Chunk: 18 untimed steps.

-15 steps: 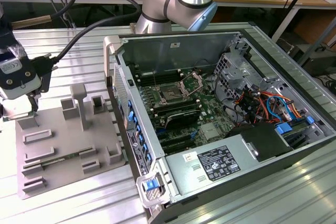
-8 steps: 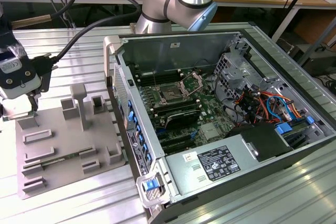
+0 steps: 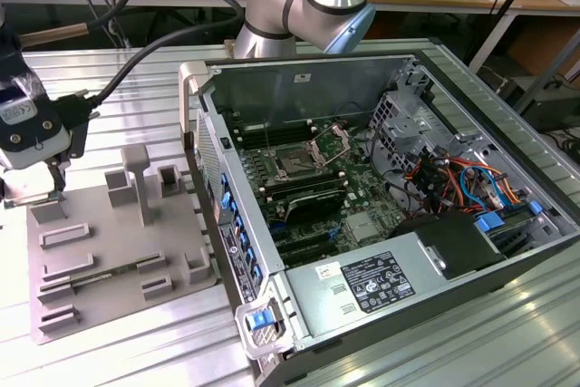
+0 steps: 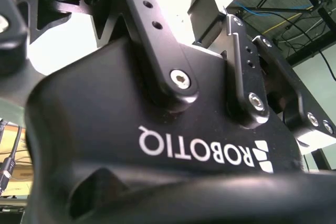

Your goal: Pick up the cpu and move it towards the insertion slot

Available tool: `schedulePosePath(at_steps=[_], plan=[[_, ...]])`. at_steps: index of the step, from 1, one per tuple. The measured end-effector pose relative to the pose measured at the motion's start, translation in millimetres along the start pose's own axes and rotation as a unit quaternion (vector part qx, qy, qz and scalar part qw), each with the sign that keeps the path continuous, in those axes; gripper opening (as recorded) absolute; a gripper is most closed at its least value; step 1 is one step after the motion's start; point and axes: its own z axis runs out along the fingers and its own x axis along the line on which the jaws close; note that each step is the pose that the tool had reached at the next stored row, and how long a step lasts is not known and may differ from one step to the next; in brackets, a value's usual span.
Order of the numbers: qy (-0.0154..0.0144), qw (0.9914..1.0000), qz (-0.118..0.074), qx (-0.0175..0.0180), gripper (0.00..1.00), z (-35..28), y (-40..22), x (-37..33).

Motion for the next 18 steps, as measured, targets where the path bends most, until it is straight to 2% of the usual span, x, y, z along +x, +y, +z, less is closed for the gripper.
schedulePosePath(at_steps=[18], plan=[[0.0, 1.0, 0.0, 0.0, 0.55, -4.7, 0.2, -0.4]])
